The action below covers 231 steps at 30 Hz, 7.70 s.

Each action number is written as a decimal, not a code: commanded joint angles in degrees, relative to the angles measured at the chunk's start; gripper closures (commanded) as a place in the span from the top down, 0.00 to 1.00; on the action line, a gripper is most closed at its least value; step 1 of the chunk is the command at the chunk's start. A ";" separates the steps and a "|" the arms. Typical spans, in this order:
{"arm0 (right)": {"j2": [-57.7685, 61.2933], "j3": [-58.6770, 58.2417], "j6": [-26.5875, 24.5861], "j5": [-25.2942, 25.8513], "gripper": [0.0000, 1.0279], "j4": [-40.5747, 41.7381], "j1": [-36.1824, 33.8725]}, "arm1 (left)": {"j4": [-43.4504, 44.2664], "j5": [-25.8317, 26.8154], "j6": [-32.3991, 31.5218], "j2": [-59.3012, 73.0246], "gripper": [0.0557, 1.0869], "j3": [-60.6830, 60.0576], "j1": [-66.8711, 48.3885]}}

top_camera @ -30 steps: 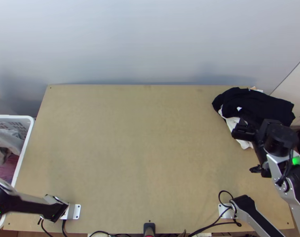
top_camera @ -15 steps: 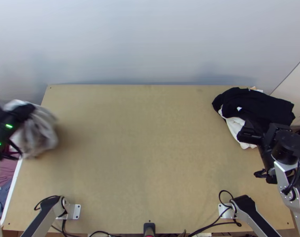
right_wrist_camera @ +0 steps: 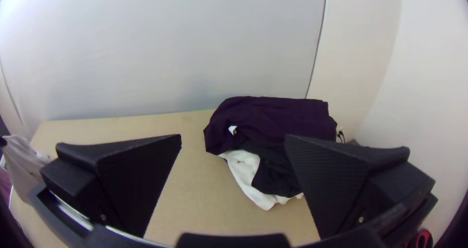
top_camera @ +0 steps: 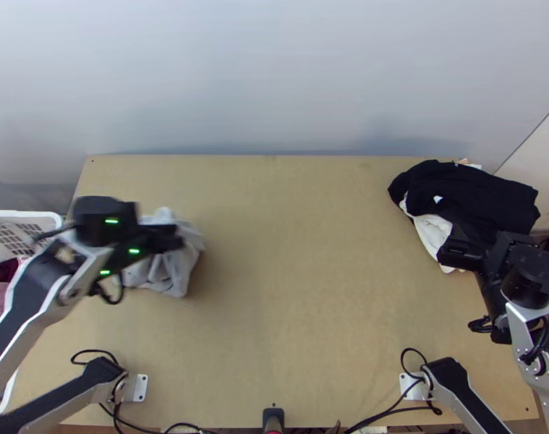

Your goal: Fold the t-shirt

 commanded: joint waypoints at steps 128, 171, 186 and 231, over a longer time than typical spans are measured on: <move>56.97 -0.12 4.09 -4.09 0.10 21.43 49.62 | 8.28 -4.53 -0.65 14.96 0.04 -11.21 -7.81; 30.34 45.58 -7.34 2.59 0.03 2.62 10.33 | -11.14 -3.83 -1.35 19.35 0.03 61.04 24.36; 19.35 43.39 -19.82 9.53 0.03 15.01 10.51 | -4.37 -10.77 7.26 7.66 0.03 61.48 24.09; 63.21 32.93 5.49 -12.97 0.03 22.39 -7.60 | 12.41 -2.95 0.58 35.35 0.03 28.43 16.01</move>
